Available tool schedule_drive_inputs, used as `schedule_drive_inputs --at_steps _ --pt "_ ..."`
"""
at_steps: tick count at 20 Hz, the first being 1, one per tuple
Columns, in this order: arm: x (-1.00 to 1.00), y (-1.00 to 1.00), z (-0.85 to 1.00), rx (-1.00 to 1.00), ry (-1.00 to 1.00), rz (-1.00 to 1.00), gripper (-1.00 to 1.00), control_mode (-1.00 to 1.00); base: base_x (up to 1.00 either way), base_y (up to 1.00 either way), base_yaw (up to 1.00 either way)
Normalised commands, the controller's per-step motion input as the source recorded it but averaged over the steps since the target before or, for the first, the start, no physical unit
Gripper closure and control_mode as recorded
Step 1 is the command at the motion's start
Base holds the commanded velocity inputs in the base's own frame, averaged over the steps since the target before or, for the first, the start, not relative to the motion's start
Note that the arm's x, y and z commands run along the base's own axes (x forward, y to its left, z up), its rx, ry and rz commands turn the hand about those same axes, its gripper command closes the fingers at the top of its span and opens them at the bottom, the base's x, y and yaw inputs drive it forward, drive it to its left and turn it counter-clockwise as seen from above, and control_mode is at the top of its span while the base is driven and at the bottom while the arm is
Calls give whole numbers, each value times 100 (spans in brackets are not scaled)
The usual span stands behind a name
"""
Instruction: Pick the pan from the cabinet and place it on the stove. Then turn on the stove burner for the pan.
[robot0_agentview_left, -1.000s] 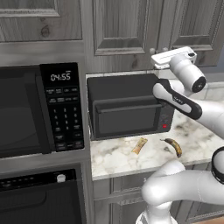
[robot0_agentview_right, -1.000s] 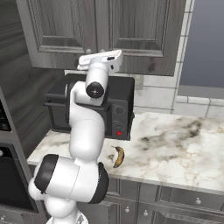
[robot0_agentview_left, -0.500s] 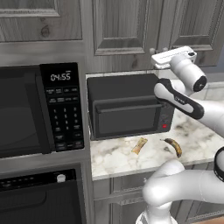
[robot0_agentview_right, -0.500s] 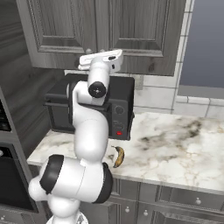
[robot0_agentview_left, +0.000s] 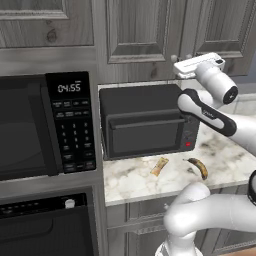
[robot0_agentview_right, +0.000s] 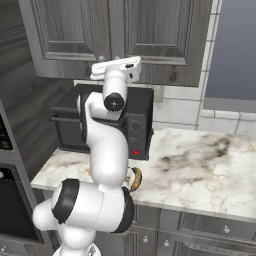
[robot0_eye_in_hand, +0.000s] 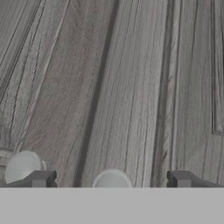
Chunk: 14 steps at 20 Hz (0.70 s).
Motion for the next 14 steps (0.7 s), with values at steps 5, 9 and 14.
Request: schedule_drive_inputs --at_steps 5,9,14 --pt "16 0 -19 0 0 0 -100 -100 0 0 0" --pt "14 0 -20 0 0 0 100 -100 0 0 0" --pt "15 0 -6 0 0 0 100 -100 0 0 0"
